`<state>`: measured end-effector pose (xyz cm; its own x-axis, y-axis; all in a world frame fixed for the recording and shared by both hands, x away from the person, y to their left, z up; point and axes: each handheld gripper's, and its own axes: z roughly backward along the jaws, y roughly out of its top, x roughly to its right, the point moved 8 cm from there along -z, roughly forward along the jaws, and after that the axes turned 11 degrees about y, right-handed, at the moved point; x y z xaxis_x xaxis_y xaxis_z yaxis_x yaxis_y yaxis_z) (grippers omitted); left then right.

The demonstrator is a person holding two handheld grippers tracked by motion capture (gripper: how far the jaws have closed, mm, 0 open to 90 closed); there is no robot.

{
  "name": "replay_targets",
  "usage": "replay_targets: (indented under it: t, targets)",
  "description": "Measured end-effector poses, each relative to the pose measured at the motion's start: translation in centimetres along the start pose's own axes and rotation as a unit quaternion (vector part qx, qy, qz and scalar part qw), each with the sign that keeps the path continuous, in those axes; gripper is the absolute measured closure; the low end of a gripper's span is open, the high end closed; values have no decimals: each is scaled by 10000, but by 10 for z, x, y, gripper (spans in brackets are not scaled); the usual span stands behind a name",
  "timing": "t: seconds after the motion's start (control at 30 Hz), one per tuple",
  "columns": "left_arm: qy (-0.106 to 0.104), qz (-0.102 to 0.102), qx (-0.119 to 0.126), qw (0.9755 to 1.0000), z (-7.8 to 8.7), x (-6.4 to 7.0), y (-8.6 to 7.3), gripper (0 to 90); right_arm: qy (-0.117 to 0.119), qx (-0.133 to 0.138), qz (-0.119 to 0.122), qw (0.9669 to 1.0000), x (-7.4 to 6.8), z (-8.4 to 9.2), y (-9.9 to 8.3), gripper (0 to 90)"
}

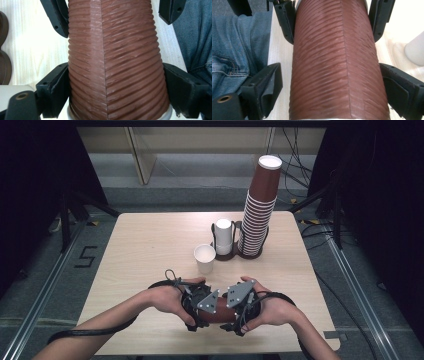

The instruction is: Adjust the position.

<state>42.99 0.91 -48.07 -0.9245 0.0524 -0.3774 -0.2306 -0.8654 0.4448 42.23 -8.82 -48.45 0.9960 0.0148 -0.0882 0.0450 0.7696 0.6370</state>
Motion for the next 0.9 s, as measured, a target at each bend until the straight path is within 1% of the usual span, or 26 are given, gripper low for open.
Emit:
replay_targets:
  t: [0.03,0.07,0.1,0.13,0.17,0.2,0.23,0.27,0.3,0.33,0.37,0.4,0.47,0.5,0.53,0.57,0.67,0.7,0.73,0.8,0.83,0.87,0.9]
  targets:
    - [-11,33,15,10000,0,1,1,142,6,-15,-106,9999,-2,0,-1,96]
    - [-22,21,5,10000,-1,1,1,142,-21,-13,88,10000,1,0,0,100]
    - [-20,-9,-9,10000,-1,1,1,142,-15,-12,91,10000,1,0,0,106]
    - [-22,-7,-4,10000,-1,1,1,141,19,-17,52,10000,0,-1,-1,115]
    - [-28,-13,-7,10000,-1,1,2,142,14,-28,-93,10000,-2,-1,-2,123]
    - [-34,-19,-15,10000,-1,1,2,141,24,-29,45,10000,0,-2,-1,132]
    - [-38,-30,-22,10000,-1,1,2,141,25,-39,75,10000,0,-3,-1,136]
    - [-43,-43,-28,10000,-1,2,2,142,-23,-50,120,9999,2,-2,-1,145]
    - [-46,-50,-36,10000,-2,2,1,142,-27,-53,121,9999,2,-3,-2,149]
    - [-49,-49,-41,10000,-2,2,1,141,29,-39,65,10000,1,-4,-2,151]
    - [-50,-44,-42,10000,-2,2,1,142,1,-36,52,10000,1,-4,-2,152]
    - [-53,-43,-43,10000,-2,2,1,141,21,-41,17,10000,1,-4,-2,153]
    - [-65,-40,-51,10000,-2,2,1,142,19,-49,19,10000,1,-5,-2,158]
    - [-66,-47,-52,10000,-2,3,1,141,16,-54,-106,9999,-1,-6,-3,163]
    - [-75,-50,-55,9999,-2,3,1,141,5,-48,-97,9999,-1,-6,-3,175]
    - [-83,-54,-59,9999,-2,3,1,141,-14,-24,41,10000,2,-6,-2,197]
    - [-74,-14,-93,9999,-2,3,1,140,-12,-28,89,10000,3,-6,-2,204]
    - [-48,-49,-58,10000,-3,2,1,140,-90,-50,138,9999,4,-6,-2,205]
    - [-35,-21,-40,10000,-3,3,1,139,-60,-42,-74,9999,1,-6,-4,207]
    - [-14,-18,-24,10000,-4,3,1,138,-87,-15,-39,10000,2,-6,-4,209]
    - [-6,-18,-17,10000,-4,3,1,136,-102,-3,105,9999,4,-6,-4,209]
    - [-1,-48,-23,10000,-4,2,1,134,-117,7,-8,9999,2,-6,-5,210]
    - [-8,-49,-10,10000,-4,3,0,129,-135,17,-6,9999,2,-7,-5,209]
